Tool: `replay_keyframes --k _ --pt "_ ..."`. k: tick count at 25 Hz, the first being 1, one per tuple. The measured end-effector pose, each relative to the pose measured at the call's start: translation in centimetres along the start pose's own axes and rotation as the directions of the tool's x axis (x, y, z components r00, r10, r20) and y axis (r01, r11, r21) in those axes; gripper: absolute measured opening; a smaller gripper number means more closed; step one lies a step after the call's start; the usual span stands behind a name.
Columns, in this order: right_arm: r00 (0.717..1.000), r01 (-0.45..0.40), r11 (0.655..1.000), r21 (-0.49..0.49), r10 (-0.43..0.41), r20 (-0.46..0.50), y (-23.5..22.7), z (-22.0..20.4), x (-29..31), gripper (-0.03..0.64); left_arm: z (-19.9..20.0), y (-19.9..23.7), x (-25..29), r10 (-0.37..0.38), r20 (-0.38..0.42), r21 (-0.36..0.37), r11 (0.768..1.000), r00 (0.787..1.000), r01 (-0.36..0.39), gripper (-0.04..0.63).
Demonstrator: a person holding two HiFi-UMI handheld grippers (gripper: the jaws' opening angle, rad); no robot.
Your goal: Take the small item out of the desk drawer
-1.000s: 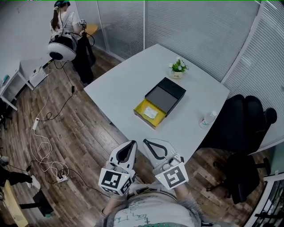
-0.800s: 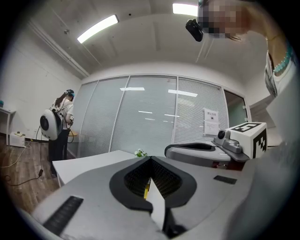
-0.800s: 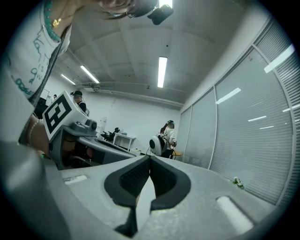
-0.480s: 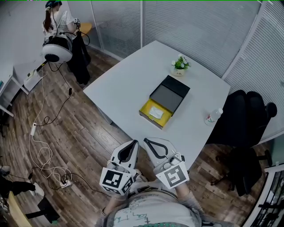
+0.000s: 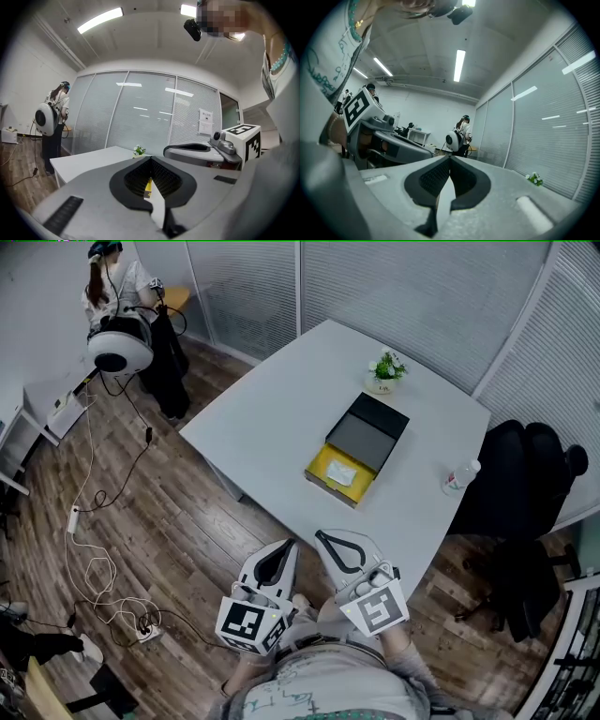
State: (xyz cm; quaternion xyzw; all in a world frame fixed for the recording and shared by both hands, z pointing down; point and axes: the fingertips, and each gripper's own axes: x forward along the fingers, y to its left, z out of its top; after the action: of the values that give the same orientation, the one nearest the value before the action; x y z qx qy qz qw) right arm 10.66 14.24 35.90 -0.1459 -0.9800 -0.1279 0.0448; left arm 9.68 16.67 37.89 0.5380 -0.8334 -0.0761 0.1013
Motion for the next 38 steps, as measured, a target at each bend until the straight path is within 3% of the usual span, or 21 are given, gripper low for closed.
replay_keyframes --k 13,19,27,38 --pt "1.000 -0.019 1.000 -0.014 0.019 0.006 -1.0 0.1 1.6 0.003 0.0 1.3 0.6 0.023 -0.005 -0.023 0.999 1.000 -0.024 -0.002" --pt "1.000 -0.017 1.000 -0.009 0.017 0.021 -3.6 0.5 3.5 0.003 1.4 2.7 3.6 0.026 -0.011 -0.019 0.999 1.000 -0.026 -0.002" --pt "1.000 0.029 0.999 0.021 -0.030 0.006 -8.0 -0.9 4.8 0.003 1.4 2.9 9.0 -0.063 -0.058 0.005 0.998 0.996 0.064 -0.002" --pt "0.992 0.125 0.990 0.060 -0.124 -0.030 -15.1 -3.2 4.7 0.003 1.2 1.6 17.3 -0.189 -0.136 0.009 0.981 0.973 0.192 -0.002"
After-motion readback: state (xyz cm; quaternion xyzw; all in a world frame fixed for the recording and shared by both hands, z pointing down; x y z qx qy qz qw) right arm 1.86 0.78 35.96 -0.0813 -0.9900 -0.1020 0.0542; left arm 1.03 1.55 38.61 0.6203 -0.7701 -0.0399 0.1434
